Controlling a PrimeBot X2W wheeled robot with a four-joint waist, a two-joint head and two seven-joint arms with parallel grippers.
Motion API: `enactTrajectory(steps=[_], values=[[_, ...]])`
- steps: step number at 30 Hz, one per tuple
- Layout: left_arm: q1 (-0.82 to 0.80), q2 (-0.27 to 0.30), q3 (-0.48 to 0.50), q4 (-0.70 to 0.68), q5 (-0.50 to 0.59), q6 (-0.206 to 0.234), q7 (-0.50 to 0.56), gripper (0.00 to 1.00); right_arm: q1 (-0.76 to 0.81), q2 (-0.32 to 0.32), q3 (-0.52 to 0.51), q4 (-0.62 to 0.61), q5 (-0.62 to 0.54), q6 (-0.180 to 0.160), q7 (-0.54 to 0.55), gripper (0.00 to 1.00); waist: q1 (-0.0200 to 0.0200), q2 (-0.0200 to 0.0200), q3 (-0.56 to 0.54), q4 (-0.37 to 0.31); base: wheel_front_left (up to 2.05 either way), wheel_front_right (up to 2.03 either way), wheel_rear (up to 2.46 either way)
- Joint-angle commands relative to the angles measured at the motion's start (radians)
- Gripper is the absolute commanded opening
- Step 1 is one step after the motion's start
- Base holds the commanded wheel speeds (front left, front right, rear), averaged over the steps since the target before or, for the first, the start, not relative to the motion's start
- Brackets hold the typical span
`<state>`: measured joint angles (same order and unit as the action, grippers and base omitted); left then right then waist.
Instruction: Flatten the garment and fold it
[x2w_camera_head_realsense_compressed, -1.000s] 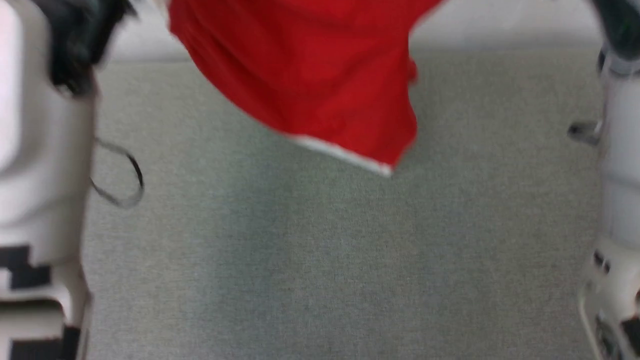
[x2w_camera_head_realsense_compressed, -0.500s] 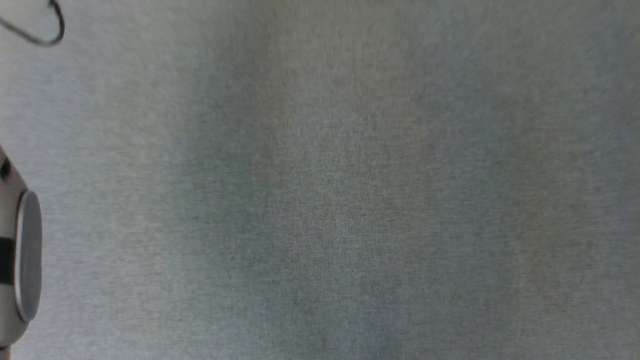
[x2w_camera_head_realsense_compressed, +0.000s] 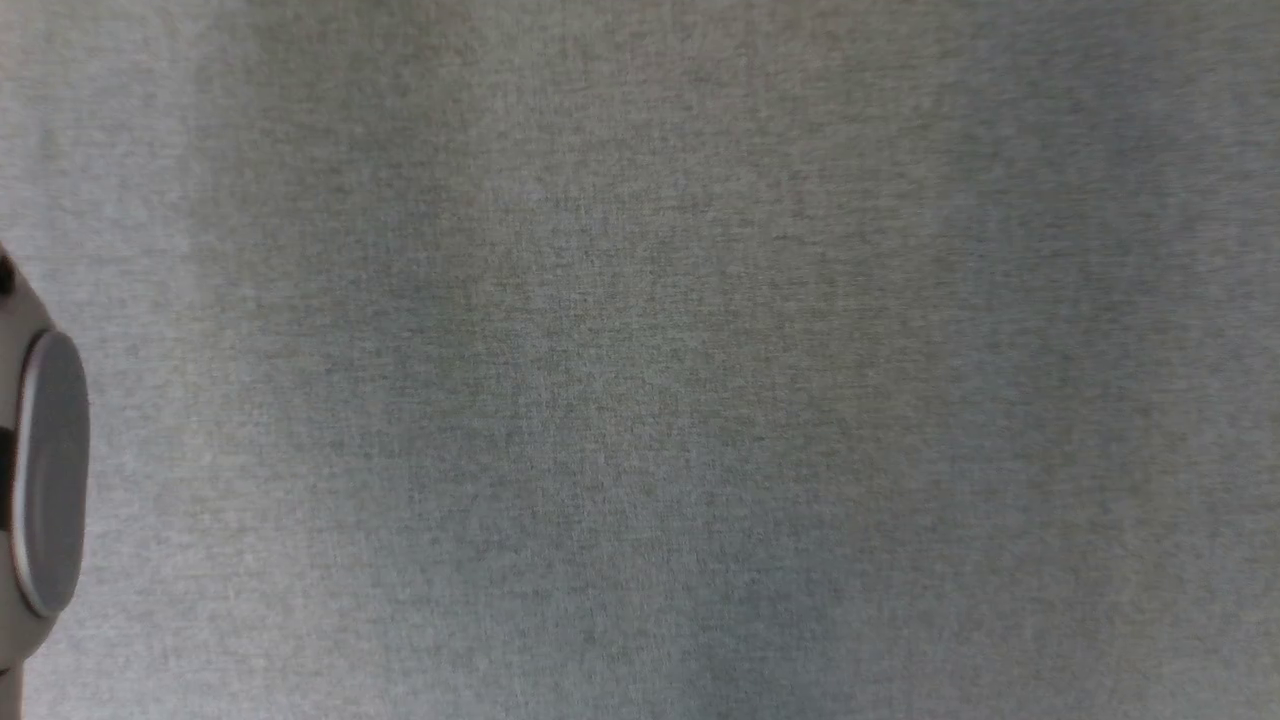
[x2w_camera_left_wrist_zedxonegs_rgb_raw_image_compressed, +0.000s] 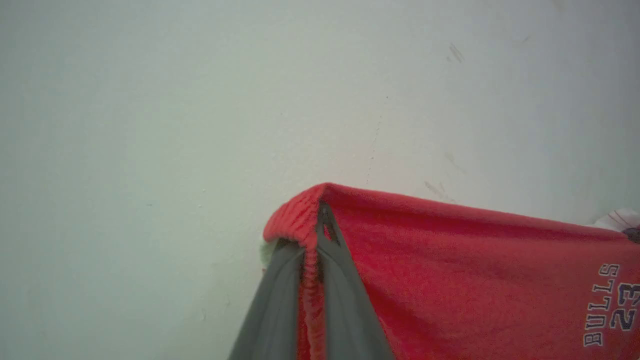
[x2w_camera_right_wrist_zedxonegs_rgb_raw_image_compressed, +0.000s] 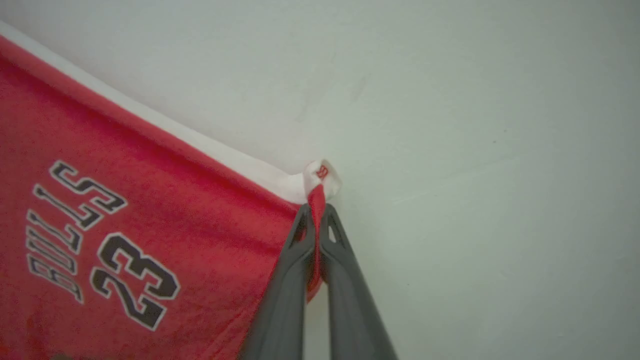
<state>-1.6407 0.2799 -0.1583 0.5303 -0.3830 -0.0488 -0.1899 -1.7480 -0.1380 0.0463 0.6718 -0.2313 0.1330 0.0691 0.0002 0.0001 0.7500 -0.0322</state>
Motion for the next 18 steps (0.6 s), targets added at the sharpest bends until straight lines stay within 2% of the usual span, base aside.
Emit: enactTrajectory(steps=[1,6,11,18], values=[[0.001,0.009,0.006,0.013,-0.011,-0.010,-0.009,0.00,-0.004,-0.004,0.007,0.016,-0.008,-0.002,-0.013,0.00,-0.0002,-0.0001,0.043,0.010,0.00,0.00,0.00],[0.064,0.025,-0.008,0.037,-0.037,-0.047,-0.020,0.00,0.046,-0.004,0.042,0.047,0.012,-0.002,-0.054,0.00,-0.0002,-0.0001,0.039,0.021,0.00,0.00,0.00],[0.169,0.052,-0.032,0.019,-0.077,-0.071,-0.022,0.00,0.163,-0.005,0.096,0.018,0.099,-0.002,-0.082,0.00,-0.0002,-0.0001,-0.007,0.025,0.00,0.00,0.00],[0.404,0.098,-0.088,-0.111,-0.144,-0.080,-0.013,0.00,0.435,-0.042,0.154,-0.169,0.248,-0.002,-0.066,0.00,-0.0002,-0.0001,-0.099,0.028,0.00,0.00,0.00]])
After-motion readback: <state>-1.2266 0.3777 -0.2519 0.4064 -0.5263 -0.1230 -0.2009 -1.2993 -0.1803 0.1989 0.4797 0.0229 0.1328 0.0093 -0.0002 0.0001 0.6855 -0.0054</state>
